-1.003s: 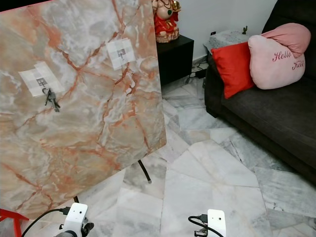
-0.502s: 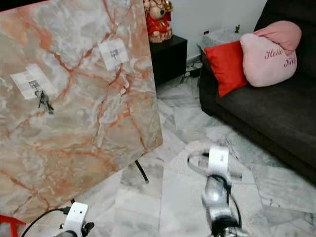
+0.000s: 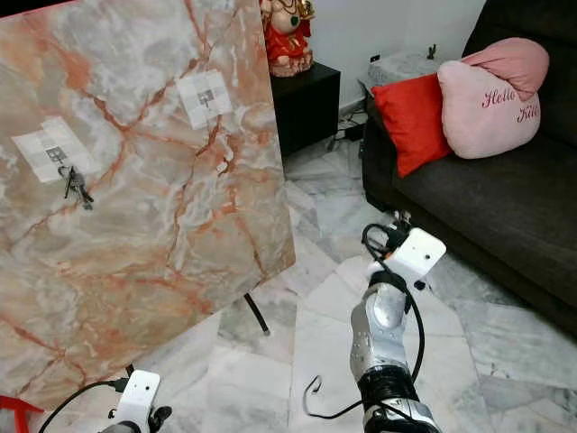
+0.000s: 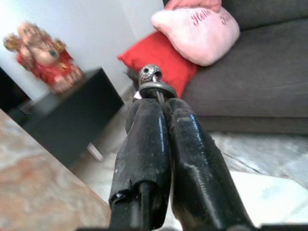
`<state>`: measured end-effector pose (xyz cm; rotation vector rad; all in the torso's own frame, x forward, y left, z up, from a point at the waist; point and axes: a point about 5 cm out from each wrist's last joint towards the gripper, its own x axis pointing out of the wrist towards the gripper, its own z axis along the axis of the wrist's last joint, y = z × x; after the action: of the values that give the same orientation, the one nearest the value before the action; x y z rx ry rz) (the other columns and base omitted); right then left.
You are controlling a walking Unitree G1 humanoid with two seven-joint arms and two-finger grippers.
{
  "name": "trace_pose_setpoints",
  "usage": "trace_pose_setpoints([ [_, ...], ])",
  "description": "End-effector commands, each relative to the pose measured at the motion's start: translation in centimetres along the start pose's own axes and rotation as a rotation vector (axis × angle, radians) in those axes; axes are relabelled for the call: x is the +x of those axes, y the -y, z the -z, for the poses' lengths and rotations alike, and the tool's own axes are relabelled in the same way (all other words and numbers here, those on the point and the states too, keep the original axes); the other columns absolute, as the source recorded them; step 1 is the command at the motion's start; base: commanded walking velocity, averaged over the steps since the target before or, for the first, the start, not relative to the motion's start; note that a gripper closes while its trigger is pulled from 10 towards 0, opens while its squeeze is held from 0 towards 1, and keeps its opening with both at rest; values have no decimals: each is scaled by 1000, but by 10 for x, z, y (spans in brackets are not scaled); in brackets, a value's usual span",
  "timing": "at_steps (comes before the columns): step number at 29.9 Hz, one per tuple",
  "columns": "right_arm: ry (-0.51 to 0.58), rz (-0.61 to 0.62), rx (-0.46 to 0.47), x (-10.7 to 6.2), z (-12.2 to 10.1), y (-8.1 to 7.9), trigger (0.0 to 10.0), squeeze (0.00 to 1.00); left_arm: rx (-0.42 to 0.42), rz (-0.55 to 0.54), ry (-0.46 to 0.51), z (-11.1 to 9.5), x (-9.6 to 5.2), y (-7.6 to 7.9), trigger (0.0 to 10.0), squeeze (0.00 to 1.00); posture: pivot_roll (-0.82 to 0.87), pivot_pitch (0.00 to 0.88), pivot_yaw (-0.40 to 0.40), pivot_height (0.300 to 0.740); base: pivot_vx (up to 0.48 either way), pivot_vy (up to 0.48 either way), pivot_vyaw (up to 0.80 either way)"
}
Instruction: Hang keys on a hook
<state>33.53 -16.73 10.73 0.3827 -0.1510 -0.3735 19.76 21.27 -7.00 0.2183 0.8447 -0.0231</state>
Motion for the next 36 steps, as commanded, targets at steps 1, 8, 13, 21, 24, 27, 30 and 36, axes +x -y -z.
trace_pose_setpoints([
  [1, 7, -37, 60, -2, -4, -9, 10000, 0, 32, -6, -11, 4, -1, -4, 10000, 0, -60, 6, 56, 740, 0, 0, 0],
  [8, -2, -123, 186, -6, -12, -27, 10000, 0, 36, -5, -10, 3, -1, -5, 10000, 0, -56, 7, 58, 740, 0, 0, 0],
  [13, 8, -142, 203, -8, -17, -33, 10000, 0, 39, -5, -10, 3, -1, -5, 10000, 0, -57, 8, 61, 740, 0, 0, 0],
  [21, -40, -145, 511, -5, -30, -40, 10000, 0, 42, -4, -11, 3, -1, -6, 10000, 0, -57, 8, 63, 740, 0, 0, 0],
  [24, -95, -80, 679, -2, -31, -36, 10000, 0, 42, -3, -10, 2, -1, -5, 10000, 0, -55, 7, 62, 740, 0, 0, 0],
  [27, -240, -3, 342, 3, -9, -27, 10000, 0, 41, -1, -11, 2, -1, -5, 10000, 0, -57, 8, 64, 740, 0, 0, 0],
  [30, -246, -113, -197, 3, 4, -18, 10000, 0, 45, 1, -12, 2, -1, -5, 10000, 0, -54, 6, 61, 740, 0, 0, 0],
  [36, -419, -238, -916, -11, 47, 32, 10000, 0, 51, 9, -13, 2, -1, -5, 10000, 0, -60, 10, 61, 740, 0, 0, 0],
])
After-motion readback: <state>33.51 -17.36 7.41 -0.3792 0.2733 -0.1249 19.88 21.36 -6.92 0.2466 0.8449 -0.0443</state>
